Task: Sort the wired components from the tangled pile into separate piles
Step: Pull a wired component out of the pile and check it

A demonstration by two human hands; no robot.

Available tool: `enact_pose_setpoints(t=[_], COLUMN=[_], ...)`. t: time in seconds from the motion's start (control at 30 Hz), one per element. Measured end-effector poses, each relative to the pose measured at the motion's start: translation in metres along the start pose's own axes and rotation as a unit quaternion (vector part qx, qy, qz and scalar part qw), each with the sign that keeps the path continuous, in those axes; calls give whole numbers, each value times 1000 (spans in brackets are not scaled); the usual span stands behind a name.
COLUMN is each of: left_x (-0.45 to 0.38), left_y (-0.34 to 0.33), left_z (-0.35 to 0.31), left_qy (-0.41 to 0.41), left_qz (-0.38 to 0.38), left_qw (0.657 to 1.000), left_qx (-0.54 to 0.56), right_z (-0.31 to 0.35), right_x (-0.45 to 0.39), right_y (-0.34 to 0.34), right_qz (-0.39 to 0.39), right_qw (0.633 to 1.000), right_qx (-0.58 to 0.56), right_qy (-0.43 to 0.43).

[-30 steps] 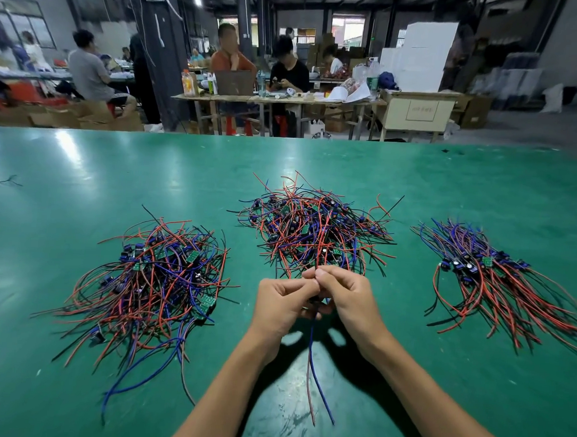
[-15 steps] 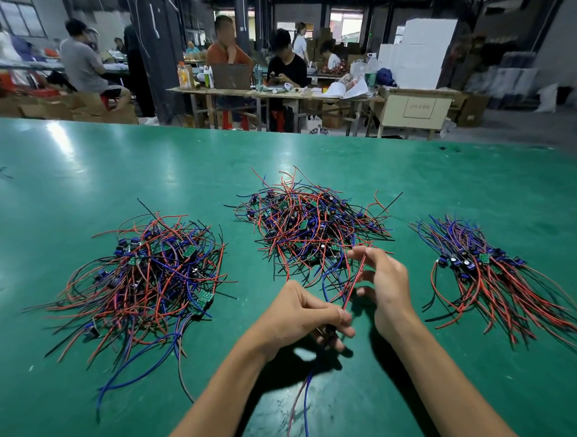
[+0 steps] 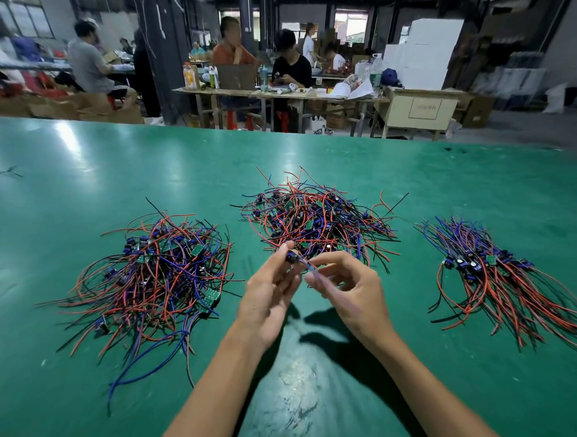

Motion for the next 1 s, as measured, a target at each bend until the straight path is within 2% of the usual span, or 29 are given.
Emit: enact_pose_setpoints(t=[0.13, 0.23, 0.33, 0.4, 0.43, 0.5, 0.57, 0.63, 0.73, 0.83, 1.0], left_x=[1, 5, 6, 7, 5, 0, -2, 2, 11, 9, 8], left_y=[-7, -13, -20, -17, -13, -5, -7, -16, -25, -21, -16], left_z=[5, 5, -5, -14, -17, -15, -1, 11, 20, 19, 14], left_qy=[-36, -80, -194, -258, -256, -179, -64, -12, -23, -15, -16], left_qz=[33, 56, 84, 44, 18, -6, 35, 100, 162, 137, 94], left_qw=[995, 983, 934, 894, 897, 944, 973, 964, 941, 950, 956], left_qx=[-88, -156, -289, -363, -359, -277, -218, -246, -297, -281, -276], right_z=[-5, -8, -16, -19, -20, -17, -14, -12, -10, -11, -14], right_x=[-2, -4, -6, -7, -8, -11, -13, -11, -10, -9, -1], right_y=[16, 23, 28, 32, 33, 35, 35, 31, 27, 27, 2], right_qz=[-89, -106, -104, -76, -54, 0, 65, 115, 111, 71, 96], right_qw=[990, 982, 954, 931, 923, 926, 955, 970, 979, 986, 978], right_qx=[-92, -112, -197, -251, -270, -266, -169, -79, -46, -18, -66], right_qy=[-62, -110, -200, -254, -268, -267, -235, -201, -165, -149, -173])
Point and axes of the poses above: each hand's wrist, its own x-axis away from the middle knuckle, its own y-axis out of the back of the hand, z = x × y, the point moved 8 cm from there along -x, towards the middle knuckle
